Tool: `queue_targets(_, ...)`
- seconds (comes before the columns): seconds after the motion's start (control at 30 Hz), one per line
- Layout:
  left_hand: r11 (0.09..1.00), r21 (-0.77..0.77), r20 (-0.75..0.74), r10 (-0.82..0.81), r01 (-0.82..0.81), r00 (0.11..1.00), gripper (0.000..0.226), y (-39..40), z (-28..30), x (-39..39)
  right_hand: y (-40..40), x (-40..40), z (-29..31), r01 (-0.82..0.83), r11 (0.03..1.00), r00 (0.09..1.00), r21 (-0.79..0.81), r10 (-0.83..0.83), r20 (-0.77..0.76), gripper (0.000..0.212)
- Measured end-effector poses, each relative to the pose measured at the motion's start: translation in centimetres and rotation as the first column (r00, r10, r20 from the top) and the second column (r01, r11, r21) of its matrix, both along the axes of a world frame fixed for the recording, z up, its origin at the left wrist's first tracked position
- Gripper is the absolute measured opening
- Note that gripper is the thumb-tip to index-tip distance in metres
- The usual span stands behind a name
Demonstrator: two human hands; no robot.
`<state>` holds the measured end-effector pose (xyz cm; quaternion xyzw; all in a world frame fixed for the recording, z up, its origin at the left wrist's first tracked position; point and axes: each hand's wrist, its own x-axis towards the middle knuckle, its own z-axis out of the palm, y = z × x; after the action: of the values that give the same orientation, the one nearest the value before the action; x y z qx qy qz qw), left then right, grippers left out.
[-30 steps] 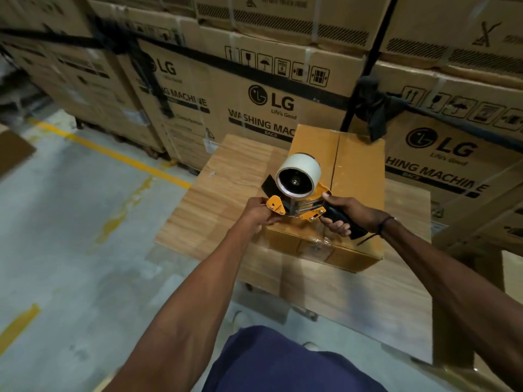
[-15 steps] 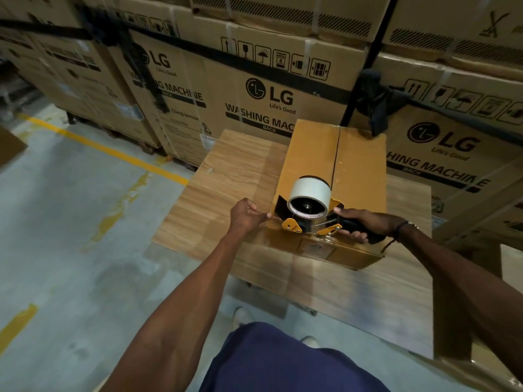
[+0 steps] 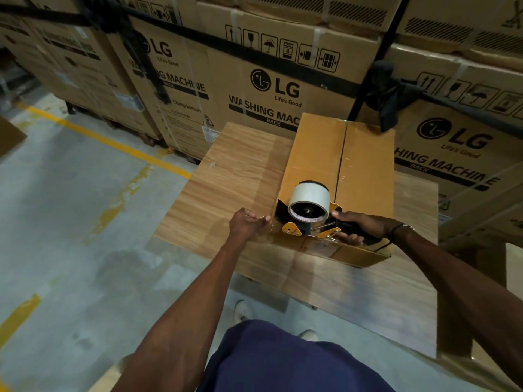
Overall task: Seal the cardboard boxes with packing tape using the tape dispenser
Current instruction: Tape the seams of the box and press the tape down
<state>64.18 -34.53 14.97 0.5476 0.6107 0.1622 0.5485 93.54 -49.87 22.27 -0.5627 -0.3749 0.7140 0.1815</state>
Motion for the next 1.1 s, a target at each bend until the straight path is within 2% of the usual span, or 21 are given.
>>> queue_targets(0.1, 0.995, 0.102, -0.055, -0.001, 0.007, 0.998, 0.050, -0.5, 0.0, -0.1, 0.0, -0.1, 0.1, 0.010, 1.000, 0.999, 0.021, -0.011, 0.042, 0.086)
queue_targets(0.2, 0.936, 0.341, -0.159, -0.030, 0.084, 0.987, 0.037, -1.2, -0.1, -0.4, -0.2, -0.3, 0.2, -0.011, 0.999, 0.998, 0.038, 0.009, 0.068, 0.077)
queue_targets(0.27, 0.884, 0.462, -0.097, -0.036, 0.077, 0.995, 0.026, -2.1, 0.4, -0.5, -0.2, -0.3, -0.1, -0.018, 0.999, 0.997, 0.051, 0.014, 0.077, 0.070)
queue_targets(0.3, 0.878, 0.470, -0.054, -0.079, 0.095, 0.995, 0.027, -2.7, 0.9, -0.4, -0.2, -0.3, -0.4, -0.016, 0.998, 0.997, 0.053, 0.012, 0.073, 0.072)
queue_targets(0.43, 0.896, 0.307, -0.042, -0.324, 0.321, 0.945, 0.046, -5.1, 1.7, 0.1, -0.6, -0.2, -1.2, 0.034, 0.999, 0.997, 0.035, -0.036, 0.066, 0.068)
queue_targets(0.53, 0.861, 0.284, -0.084, -0.416, 0.422, 0.905, 0.080, -5.6, 1.0, -0.3, -0.6, -0.5, -0.7, 0.047, 0.998, 0.996, 0.037, -0.050, 0.069, 0.060)
queue_targets(0.63, 0.752, 0.340, -0.166, -0.543, 0.564, 0.823, 0.092, -5.9, 0.3, -0.8, -0.5, -0.6, -0.6, 0.032, 0.998, 0.989, 0.060, -0.040, 0.139, 0.069)
queue_targets(0.7, 0.627, 0.349, -0.343, -0.606, 0.696, 0.718, 0.094, -6.1, -0.1, -1.1, -0.4, -0.6, -0.5, 0.020, 0.997, 0.984, 0.080, -0.034, 0.176, 0.074)
queue_targets(0.77, 0.545, 0.290, -0.545, -0.582, 0.787, 0.604, 0.099, -6.6, -0.1, -1.1, -0.5, -0.8, -0.2, 0.017, 0.996, 0.979, 0.090, -0.035, 0.203, 0.073)
queue_targets(0.87, 0.488, 0.296, -0.696, -0.479, 0.821, 0.535, 0.106, -7.7, 0.4, -0.9, -0.7, -1.1, -0.3, 0.001, 0.995, 0.976, 0.104, -0.024, 0.218, 0.070)
queue_targets(0.97, 0.443, 0.302, -0.804, -0.357, 0.844, 0.475, 0.107, -8.7, 0.7, -0.5, -0.8, -1.2, -0.3, -0.025, 0.992, 0.973, 0.122, -0.003, 0.229, 0.071)
queue_targets(1.1, 0.386, 0.203, -0.898, -0.293, 0.900, 0.328, 0.099, -9.7, 1.4, 0.1, -1.8, -1.3, 0.7, -0.046, 0.988, 0.967, 0.147, 0.007, 0.255, 0.068)
